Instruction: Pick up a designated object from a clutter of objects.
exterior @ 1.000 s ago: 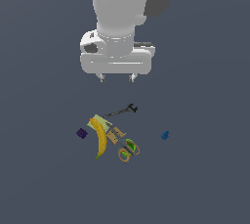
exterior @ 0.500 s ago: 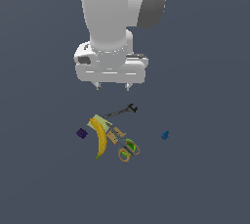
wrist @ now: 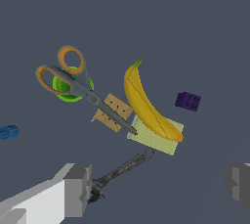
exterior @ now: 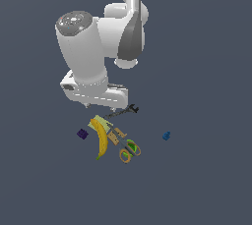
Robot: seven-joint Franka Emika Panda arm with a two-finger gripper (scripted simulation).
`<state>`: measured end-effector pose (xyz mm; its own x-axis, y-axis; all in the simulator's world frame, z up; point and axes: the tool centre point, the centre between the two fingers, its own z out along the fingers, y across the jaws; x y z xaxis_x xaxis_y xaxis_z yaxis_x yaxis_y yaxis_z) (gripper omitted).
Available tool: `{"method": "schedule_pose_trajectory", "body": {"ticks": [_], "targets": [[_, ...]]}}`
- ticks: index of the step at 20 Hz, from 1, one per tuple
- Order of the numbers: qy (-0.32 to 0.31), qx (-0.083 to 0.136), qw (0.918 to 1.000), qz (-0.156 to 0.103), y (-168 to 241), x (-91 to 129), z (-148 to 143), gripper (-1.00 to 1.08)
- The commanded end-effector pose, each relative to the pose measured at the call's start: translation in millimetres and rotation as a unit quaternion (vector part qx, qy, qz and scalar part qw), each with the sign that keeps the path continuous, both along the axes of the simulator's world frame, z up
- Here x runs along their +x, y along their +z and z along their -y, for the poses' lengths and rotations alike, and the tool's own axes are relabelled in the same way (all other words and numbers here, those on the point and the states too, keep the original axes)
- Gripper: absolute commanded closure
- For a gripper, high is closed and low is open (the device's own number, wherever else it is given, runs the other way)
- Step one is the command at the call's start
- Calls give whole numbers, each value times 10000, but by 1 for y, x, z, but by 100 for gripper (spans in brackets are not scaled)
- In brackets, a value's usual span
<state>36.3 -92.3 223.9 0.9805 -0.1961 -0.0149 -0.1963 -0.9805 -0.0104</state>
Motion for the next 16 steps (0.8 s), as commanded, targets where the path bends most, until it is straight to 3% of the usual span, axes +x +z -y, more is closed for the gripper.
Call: {"method": "schedule_pose_trajectory", "body": {"ticks": [1,9,16], "targets": [[-256,16,9997,10,-24,7,19,-92],[-993,-4,9951,38,-98,18,76,-92],[-1370,-53,9905,49,-138,16,106,-92]]}}
